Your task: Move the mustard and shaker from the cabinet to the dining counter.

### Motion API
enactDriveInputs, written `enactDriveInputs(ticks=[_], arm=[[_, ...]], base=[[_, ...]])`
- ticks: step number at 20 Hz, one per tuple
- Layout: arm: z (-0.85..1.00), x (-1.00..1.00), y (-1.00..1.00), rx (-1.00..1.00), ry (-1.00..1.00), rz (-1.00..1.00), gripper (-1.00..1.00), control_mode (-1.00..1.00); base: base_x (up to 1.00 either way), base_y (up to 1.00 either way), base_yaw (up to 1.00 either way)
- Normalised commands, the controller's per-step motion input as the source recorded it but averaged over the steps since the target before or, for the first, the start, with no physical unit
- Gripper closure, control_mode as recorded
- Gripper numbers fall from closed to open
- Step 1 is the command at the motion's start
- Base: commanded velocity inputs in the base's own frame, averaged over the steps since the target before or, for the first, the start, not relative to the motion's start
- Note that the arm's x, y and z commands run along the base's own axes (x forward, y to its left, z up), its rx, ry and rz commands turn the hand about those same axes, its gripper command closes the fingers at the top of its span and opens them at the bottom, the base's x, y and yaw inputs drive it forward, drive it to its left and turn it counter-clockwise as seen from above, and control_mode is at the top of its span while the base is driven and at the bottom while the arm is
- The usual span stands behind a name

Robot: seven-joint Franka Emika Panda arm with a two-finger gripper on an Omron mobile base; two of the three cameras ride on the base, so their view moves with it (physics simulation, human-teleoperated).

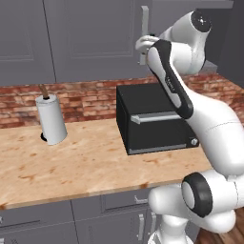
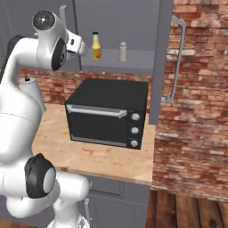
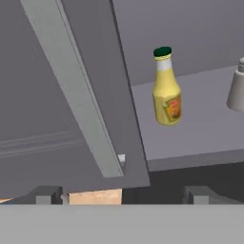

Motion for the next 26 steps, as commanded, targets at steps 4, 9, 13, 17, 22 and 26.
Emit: enactDriveInputs(ticks=[4,9,13,17,22,26], arm=[[0.00,0.50,0.19,0.00,-0.02,0.00,-1.00,-1.00],[0.00,0.44,0.19,-0.02,-0.02,0.00,-1.00,-1.00],[0.00,0.50,0.10,-0.01,0.00,0.00,-1.00,-1.00],[0.00,0.50,0.05,0.00,0.00,0.00,-1.00,-1.00],[0.00,0.35,0.01,-0.03,0.00,0.00,1.00,-1.00],[-0.02,0.01,0.02,-0.12,-0.09,0.00,1.00,-1.00]], base=[[0.00,0.00,0.00],[0.00,0.00,0.00],[0.00,0.00,0.00],[0.00,0.00,0.00],[0.00,0.00,0.00],[0.00,0.00,0.00]])
